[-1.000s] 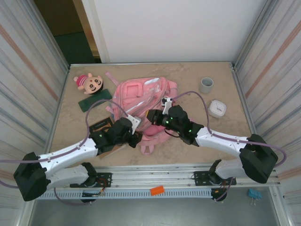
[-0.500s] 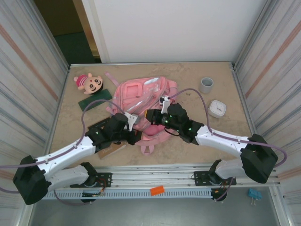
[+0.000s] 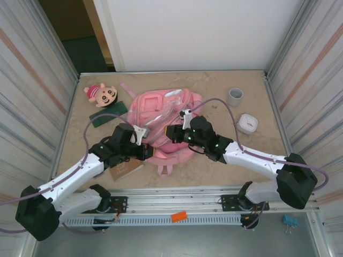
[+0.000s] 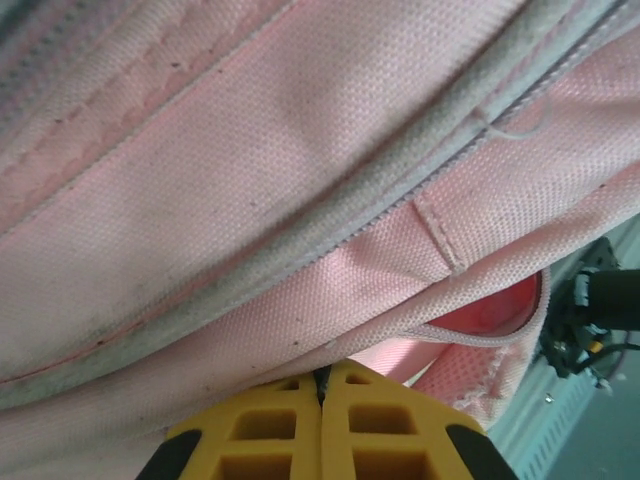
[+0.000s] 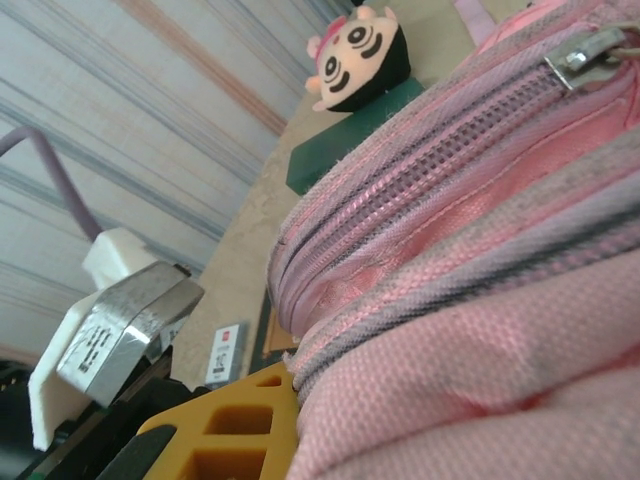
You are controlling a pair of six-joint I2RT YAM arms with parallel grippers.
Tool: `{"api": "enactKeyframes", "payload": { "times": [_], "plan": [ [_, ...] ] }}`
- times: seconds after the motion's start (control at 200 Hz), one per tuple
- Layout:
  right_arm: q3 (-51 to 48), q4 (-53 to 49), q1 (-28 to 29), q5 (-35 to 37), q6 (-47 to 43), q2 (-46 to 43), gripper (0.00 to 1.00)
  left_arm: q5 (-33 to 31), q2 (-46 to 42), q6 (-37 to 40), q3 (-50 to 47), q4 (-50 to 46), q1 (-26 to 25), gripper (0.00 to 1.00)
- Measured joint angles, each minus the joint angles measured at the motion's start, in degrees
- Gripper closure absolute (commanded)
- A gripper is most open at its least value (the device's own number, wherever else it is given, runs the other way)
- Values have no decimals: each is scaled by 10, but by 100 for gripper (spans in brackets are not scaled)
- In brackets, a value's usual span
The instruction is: Pack books, pencil case, and school supplies into a backpack
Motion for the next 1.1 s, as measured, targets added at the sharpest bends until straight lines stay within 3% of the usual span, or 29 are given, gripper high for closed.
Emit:
{"api": "enactKeyframes", "payload": {
  "times": [0.326, 0.466, 0.631, 0.807, 1.102],
  "plan": [
    [10, -35, 8, -10, -87, 0, 98, 106, 37, -45, 14, -13, 36, 100],
    [10, -47, 12, -10, -107, -1, 99, 114, 59, -27, 46, -66, 39, 100],
    [10, -60, 12, -12, -117, -10, 99, 78, 59, 39, 82, -134, 39, 100],
    [10, -68, 12, -25, -117, -22, 99, -2, 53, 116, 96, -177, 28, 100],
    [10, -74, -3, -31, -73, -52, 99, -113, 19, 175, 89, -178, 22, 100]
  ]
}}
